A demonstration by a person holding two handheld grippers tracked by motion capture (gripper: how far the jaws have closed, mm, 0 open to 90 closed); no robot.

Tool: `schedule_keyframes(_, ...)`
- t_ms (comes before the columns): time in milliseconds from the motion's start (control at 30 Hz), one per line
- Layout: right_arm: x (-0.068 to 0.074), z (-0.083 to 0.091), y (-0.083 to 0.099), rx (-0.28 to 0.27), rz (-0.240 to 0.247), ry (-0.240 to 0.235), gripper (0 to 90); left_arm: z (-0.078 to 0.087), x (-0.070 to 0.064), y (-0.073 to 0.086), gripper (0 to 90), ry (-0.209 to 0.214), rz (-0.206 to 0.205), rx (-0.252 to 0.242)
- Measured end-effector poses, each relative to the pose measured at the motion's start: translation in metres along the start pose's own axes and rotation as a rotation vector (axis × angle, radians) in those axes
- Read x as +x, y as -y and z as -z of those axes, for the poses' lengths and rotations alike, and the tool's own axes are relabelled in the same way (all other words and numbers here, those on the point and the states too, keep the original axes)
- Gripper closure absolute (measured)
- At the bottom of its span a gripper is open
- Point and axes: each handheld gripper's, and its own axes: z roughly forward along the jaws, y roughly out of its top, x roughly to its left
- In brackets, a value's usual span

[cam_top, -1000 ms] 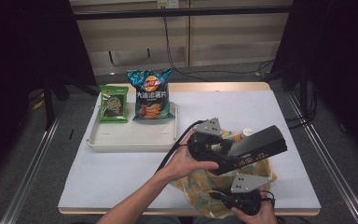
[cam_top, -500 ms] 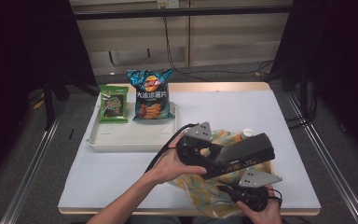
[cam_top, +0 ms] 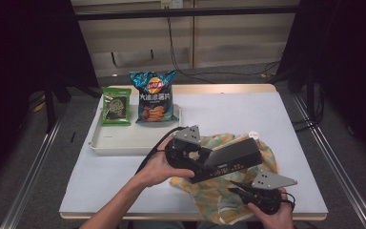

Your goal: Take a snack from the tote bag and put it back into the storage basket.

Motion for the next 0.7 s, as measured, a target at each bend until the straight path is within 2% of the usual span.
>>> schedule_keyframes(200,-0.001,0.008,-0.001,-0.048,0.007,-0.033,61.6,0.016,0.008,0.011,43.5,-0.01,0.022,0.019)
schedule_keyframes(333,-0.001,0.016,-0.001,-0.081,0.004,-0.025,42.0,0.026,0.016,0.018,43.5,-0.028,0.034,0.016)
schedule_keyframes(533,-0.002,0.025,-0.002,-0.121,-0.019,-0.034,27.1,0.039,0.026,0.026,43.5,-0.039,0.047,0.011)
schedule_keyframes(700,-0.006,0.033,0.0,-0.122,-0.033,-0.031,19.3,0.047,0.037,0.033,43.4,-0.051,0.063,0.014)
